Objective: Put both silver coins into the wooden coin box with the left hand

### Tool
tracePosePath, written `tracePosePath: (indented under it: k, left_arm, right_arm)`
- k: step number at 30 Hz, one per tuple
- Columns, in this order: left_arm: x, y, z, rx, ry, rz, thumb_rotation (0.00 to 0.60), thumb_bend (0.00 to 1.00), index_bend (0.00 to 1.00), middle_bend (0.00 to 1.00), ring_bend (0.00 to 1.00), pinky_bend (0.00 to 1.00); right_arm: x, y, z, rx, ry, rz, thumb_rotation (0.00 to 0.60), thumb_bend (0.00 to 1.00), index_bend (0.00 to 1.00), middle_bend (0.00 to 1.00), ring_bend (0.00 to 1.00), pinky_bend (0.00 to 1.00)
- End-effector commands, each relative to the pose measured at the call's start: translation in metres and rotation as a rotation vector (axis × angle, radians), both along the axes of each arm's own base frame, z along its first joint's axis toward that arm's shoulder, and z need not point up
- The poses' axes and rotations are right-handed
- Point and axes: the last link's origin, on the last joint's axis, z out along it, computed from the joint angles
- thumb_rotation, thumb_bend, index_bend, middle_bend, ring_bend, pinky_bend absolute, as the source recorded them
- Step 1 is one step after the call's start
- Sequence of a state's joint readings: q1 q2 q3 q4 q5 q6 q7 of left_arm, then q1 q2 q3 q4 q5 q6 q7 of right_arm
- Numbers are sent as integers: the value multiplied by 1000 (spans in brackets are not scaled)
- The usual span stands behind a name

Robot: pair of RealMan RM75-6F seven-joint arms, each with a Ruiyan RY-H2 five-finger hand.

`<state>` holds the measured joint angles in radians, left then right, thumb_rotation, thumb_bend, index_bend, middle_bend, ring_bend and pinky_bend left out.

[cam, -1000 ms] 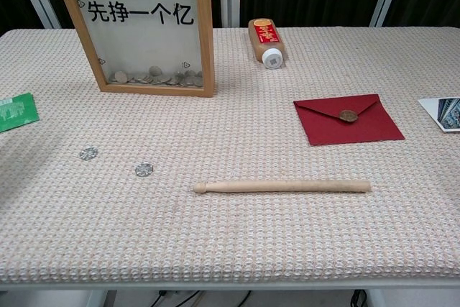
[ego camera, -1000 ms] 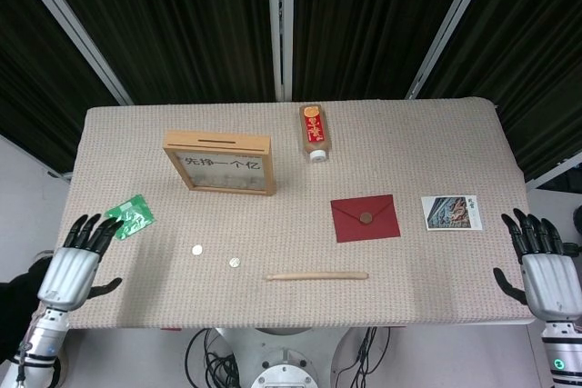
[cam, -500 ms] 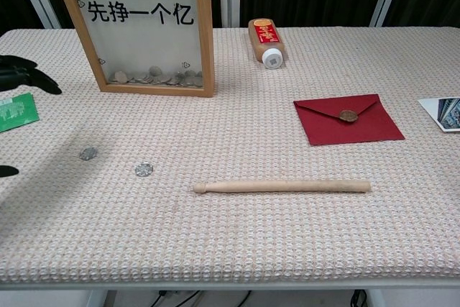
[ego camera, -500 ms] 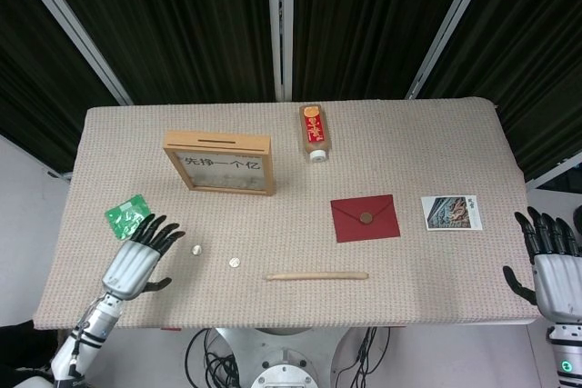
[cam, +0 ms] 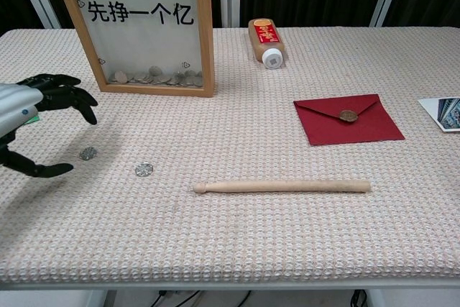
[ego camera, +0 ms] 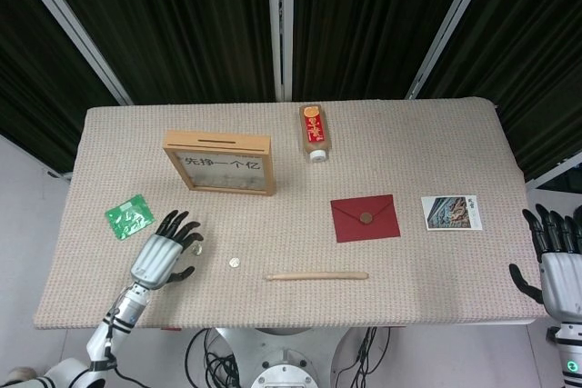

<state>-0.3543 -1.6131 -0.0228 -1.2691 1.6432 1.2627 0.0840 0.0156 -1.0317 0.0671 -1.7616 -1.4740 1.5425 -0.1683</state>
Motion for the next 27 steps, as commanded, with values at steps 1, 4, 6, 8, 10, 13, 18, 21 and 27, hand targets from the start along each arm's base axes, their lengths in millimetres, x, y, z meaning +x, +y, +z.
tracePosePath:
  k: [1,4,6,8,10,13,18,21,27]
  left_arm:
    - [-2,2,-5,-5,23,4,600,282,333,182,13,58]
    - [-5,3,-8,-17,26,24,600,284,333,182,13,57]
    - [-6,2,-10,-21,31,28,600,284,335,182,13,57]
    - [-7,2,-12,-22,39,28,600,284,344,182,13,57]
    - [-8,2,-13,-24,43,34,600,285,354,183,13,57]
    - [-10,2,-14,-31,48,44,600,284,370,182,13,57]
    - [-11,3,-15,-37,53,52,600,284,379,182,13,58]
    - [-11,5,-16,-35,50,60,600,284,379,182,13,58]
    - [-14,5,-19,-43,56,74,600,284,406,182,13,58]
  right_arm:
    - [-1,1,0,1,6,-3,600,248,0,0,0,0]
    - [-3,2,1,1,6,-8,600,258,0,0,0,0]
    - [-4,1,1,0,5,-9,600,266,0,0,0,0]
    - [-4,1,1,2,6,-8,600,271,0,0,0,0]
    - [-4,1,0,2,10,-9,600,274,0,0,0,0]
    - [-5,1,-1,0,19,-13,600,286,0,0,0,0]
    - [-6,0,-1,-8,19,-15,600,301,0,0,0,0]
    - [-6,0,-1,-13,19,-7,600,313,0,0,0,0]
    - [-7,-1,-2,-8,18,-4,600,315,0,0,0,0]
